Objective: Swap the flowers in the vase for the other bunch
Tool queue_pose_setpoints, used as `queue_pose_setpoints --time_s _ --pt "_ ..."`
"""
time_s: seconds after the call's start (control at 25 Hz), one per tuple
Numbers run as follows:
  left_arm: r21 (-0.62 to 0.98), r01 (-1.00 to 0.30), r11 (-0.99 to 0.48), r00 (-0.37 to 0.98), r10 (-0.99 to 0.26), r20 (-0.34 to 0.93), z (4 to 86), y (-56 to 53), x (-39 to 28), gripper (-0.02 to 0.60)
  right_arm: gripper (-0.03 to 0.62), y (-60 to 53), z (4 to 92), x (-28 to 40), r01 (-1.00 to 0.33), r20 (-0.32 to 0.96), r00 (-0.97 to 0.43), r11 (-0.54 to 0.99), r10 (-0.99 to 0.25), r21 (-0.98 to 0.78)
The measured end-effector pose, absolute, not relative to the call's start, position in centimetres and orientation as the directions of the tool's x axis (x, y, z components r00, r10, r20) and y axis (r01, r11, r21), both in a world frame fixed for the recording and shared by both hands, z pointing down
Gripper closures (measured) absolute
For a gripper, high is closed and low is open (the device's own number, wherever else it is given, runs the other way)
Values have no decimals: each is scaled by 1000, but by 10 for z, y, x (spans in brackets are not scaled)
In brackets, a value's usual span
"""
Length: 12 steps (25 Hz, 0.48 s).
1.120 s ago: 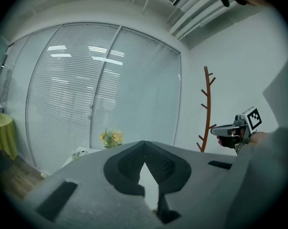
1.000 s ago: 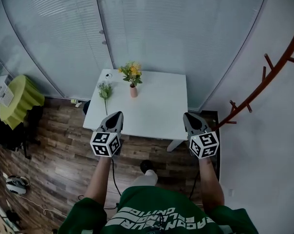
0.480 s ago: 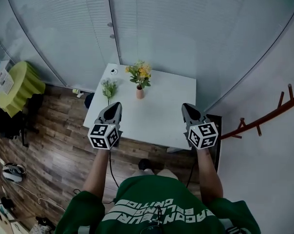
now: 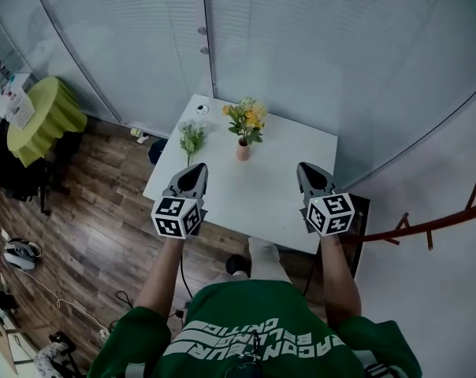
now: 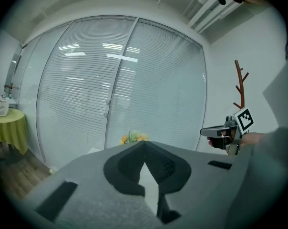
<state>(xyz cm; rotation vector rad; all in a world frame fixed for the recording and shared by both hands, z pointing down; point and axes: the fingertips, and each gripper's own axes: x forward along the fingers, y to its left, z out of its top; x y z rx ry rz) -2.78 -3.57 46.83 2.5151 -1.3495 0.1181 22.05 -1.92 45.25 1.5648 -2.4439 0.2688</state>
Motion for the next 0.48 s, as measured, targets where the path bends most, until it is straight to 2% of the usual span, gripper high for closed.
queue_pose_setpoints --time_s 0.48 --pt "209 -860 -465 507 -822 259 498 -84 -21 577 580 -96 492 199 -850 332 -514 523 -791 -69"
